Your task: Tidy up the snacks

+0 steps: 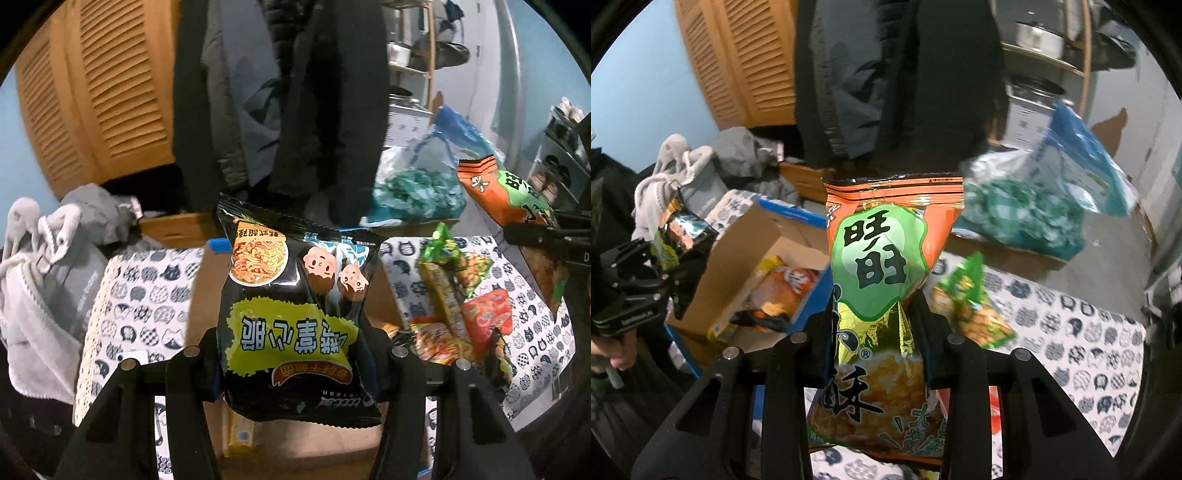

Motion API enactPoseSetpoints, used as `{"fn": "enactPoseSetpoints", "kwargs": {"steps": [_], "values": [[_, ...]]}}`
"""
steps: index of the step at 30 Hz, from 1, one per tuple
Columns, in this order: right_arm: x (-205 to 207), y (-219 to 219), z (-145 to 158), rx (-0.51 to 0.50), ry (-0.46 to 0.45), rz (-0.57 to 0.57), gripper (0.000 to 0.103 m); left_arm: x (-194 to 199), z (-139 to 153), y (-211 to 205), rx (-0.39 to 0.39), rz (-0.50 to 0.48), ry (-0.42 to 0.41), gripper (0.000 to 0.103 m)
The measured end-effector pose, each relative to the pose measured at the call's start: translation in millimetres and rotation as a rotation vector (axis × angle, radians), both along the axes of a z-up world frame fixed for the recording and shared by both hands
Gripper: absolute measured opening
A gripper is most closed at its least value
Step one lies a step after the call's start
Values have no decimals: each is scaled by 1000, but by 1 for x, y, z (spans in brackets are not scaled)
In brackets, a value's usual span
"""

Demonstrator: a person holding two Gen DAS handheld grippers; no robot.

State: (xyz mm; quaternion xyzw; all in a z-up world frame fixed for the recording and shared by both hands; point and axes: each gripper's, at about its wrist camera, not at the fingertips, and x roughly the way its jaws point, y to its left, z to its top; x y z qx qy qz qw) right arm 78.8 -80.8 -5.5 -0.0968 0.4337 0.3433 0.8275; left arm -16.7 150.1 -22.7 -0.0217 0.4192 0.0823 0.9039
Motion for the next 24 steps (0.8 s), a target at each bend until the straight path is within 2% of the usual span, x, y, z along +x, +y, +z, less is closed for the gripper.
{"fn": "enactPoseSetpoints", "kwargs": {"steps": [12, 22, 24], "values": [[-12, 73, -8, -17, 24, 107, 34, -19, -12, 45, -30, 88, 19, 57], [-20, 110, -22, -41, 58, 158, 34, -24, -23, 55, -48, 107, 54, 57], [-21, 114, -23, -43, 60, 166, 34, -24, -23, 56, -43, 115, 58, 61]]}}
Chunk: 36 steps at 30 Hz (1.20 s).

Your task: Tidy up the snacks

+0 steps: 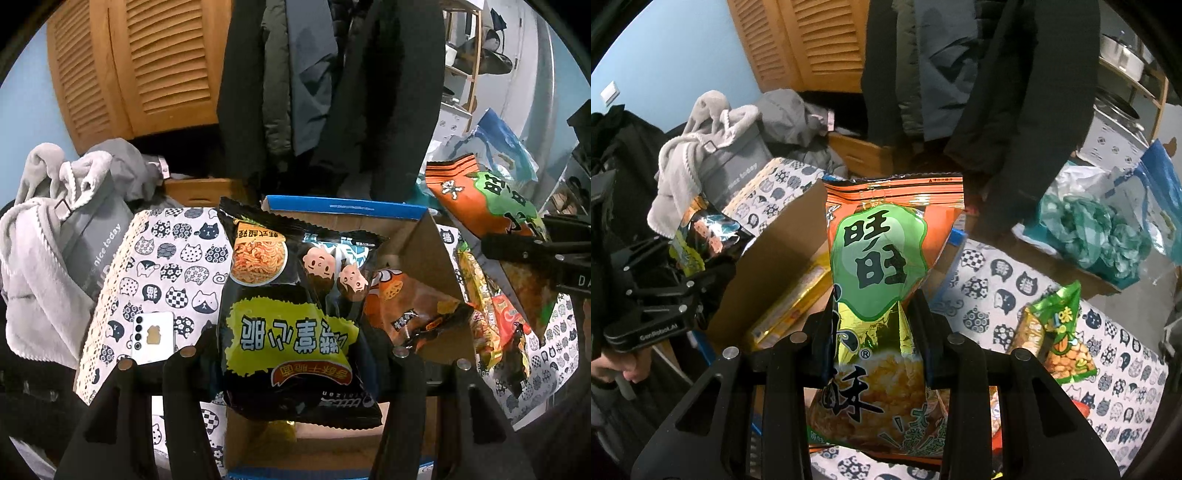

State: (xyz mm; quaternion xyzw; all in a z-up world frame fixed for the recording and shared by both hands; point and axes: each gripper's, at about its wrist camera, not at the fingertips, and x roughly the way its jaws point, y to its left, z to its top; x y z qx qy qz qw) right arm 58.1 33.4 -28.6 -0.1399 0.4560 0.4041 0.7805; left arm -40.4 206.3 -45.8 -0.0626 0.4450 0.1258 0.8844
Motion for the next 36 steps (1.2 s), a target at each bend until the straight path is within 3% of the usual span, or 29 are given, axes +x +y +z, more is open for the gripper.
{"fn": "enactPoseSetpoints", "kwargs": {"steps": [2, 4, 6, 10, 23, 30, 36], "values": [[-1, 5, -1, 5, 9, 9, 36, 0, -1, 1, 10, 5, 5, 66], [-1, 7, -1, 8, 8, 4, 45, 0, -2, 3, 20, 18, 10, 69], [-1, 9, 0, 15, 3, -1, 62, -1, -2, 4, 21, 21, 11, 70], [-1, 9, 2, 20, -1, -4, 63, -2, 0, 5, 23, 31, 1, 78], [1, -15, 5, 25, 0, -44, 66, 4, 7, -12, 32, -9, -10, 78], [7, -47, 3, 19, 2, -93, 67, 13, 13, -32, 3, -58, -18, 78], [13, -81, 0, 17, 14, -158, 67, 22, 17, -65, 31, -118, -17, 78]]}}
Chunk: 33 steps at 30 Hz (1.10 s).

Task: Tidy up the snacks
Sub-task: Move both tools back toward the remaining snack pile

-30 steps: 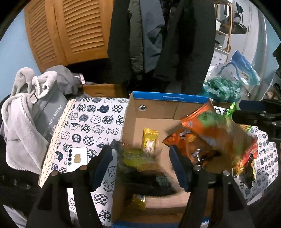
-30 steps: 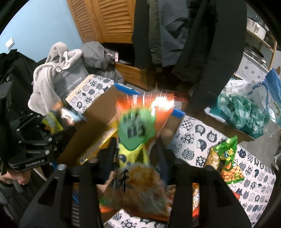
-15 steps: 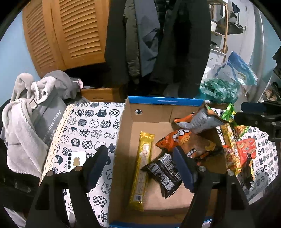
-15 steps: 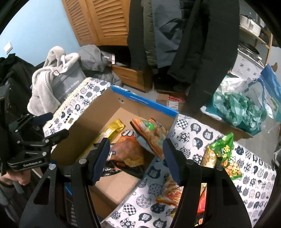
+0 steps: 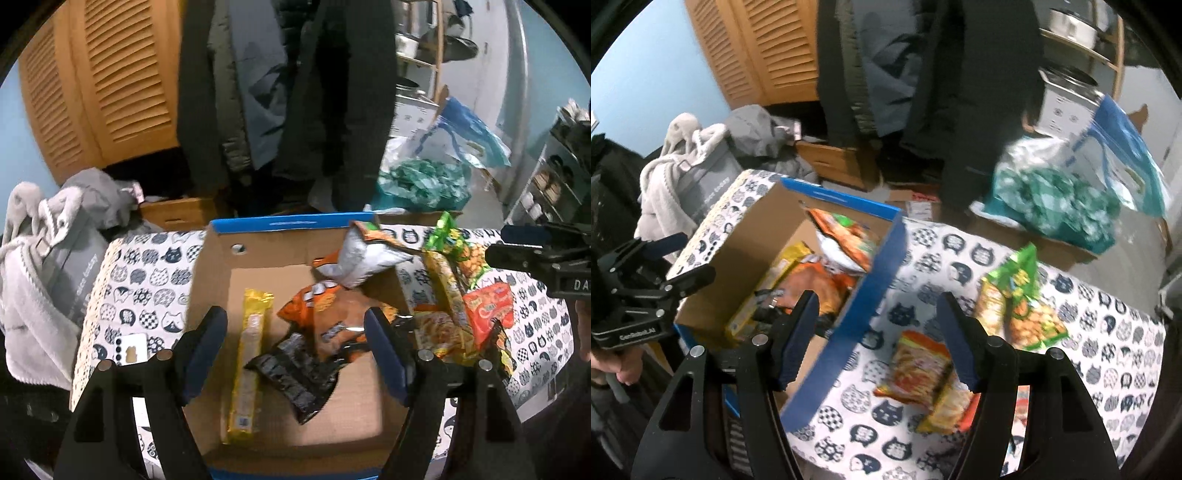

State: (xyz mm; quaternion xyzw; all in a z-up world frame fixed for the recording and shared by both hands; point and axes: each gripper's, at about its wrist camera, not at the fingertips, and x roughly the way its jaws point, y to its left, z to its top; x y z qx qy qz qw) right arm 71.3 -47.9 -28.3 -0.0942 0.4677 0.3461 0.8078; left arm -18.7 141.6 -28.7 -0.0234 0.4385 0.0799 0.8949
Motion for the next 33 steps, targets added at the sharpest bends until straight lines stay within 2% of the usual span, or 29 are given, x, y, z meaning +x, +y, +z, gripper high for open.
{"fn": "enactPoseSetpoints", "kwargs": {"steps": [8, 21, 27, 33], "values": [[5, -44, -1, 5, 7, -79, 67, 11, 2, -42, 19, -76, 13, 79], [3, -116, -19, -11, 41, -193, 70, 32, -5, -102, -25, -179, 44, 79], [-3, -142, -41, -30, 80, -263, 71, 43, -31, -131, 0, -230, 93, 79], [-9, -152, -81, -78, 161, -307, 72, 51, -65, -146, -57, -242, 175, 79]]}}
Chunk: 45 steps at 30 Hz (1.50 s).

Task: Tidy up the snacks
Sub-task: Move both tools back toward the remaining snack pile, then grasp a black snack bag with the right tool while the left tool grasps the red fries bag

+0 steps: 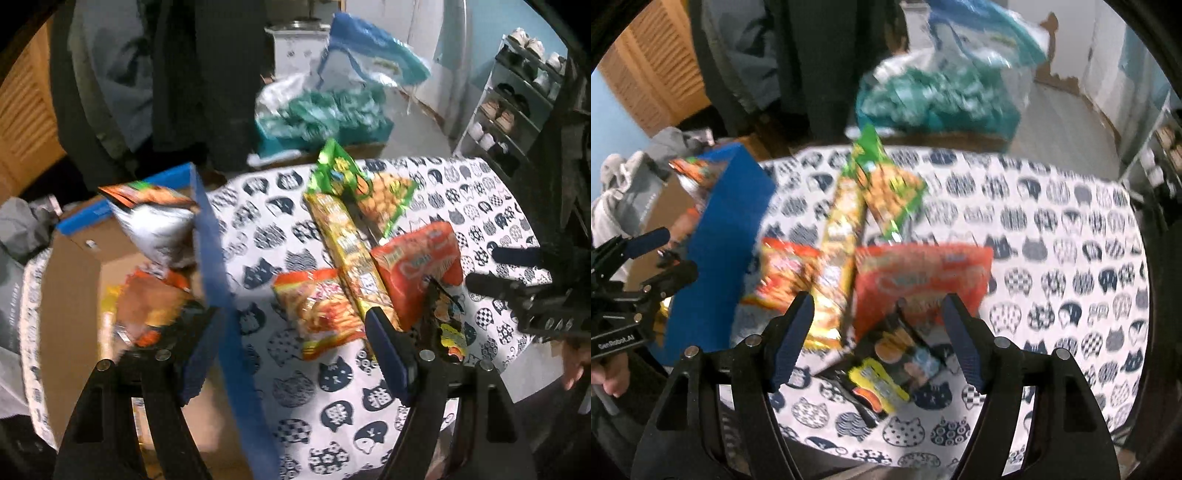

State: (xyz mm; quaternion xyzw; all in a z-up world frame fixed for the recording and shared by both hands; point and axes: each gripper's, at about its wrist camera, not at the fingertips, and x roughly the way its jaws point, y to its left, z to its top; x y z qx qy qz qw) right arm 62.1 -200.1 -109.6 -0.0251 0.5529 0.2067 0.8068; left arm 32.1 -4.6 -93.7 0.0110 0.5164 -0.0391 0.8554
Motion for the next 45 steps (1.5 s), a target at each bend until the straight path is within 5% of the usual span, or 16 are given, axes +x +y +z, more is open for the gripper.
{"fn": "enactPoseSetpoints", "kwargs": {"steps": [15, 26, 34, 45], "values": [[-2, 1, -53, -47, 98, -23, 73, 15, -40, -9, 3, 5, 60, 79], [-16, 9, -79, -118, 138, 3, 73, 14, -43, -15, 36, -24, 40, 81], [-25, -28, -97, -194, 175, -43, 73, 20, -47, -27, -4, -25, 73, 82], [-24, -92, -101, -155, 187, -147, 79, 31, -54, -47, -17, -37, 103, 82]]}}
